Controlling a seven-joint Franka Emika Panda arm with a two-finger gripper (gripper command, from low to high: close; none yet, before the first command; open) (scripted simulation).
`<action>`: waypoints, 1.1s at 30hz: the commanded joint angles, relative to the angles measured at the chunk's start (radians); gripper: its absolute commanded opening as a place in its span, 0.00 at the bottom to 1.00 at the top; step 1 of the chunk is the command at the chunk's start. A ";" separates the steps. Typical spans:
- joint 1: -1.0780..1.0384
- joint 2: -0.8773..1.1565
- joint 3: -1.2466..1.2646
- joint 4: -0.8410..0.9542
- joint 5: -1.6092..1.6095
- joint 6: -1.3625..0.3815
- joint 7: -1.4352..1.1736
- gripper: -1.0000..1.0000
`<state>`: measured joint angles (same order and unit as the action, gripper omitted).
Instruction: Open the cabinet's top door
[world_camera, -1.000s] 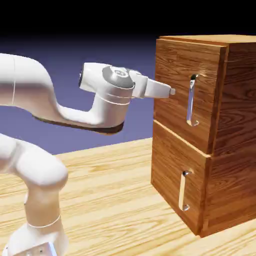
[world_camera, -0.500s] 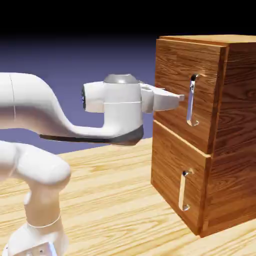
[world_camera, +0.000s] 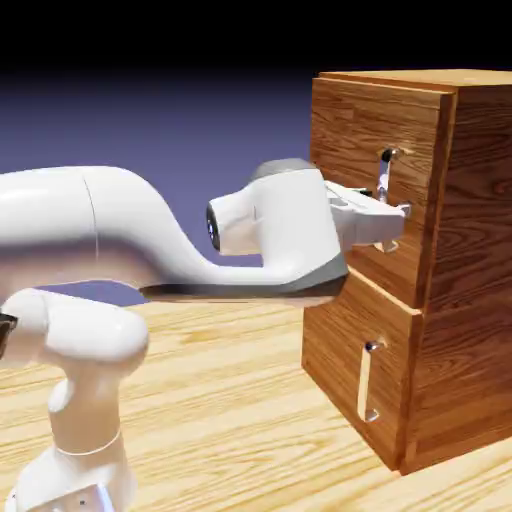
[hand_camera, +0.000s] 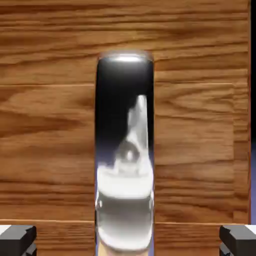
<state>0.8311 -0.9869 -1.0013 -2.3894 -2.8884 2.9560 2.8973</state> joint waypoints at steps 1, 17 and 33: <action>-0.036 0.002 0.025 -0.025 0.019 -0.015 0.000 0.00; -0.616 -0.049 0.527 -0.352 0.391 -0.153 0.000 0.00; -1.015 -0.320 0.985 -0.575 1.045 -0.143 -0.271 0.00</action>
<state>-0.1842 -1.3071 -0.0170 -2.9639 -1.8449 2.8140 2.6267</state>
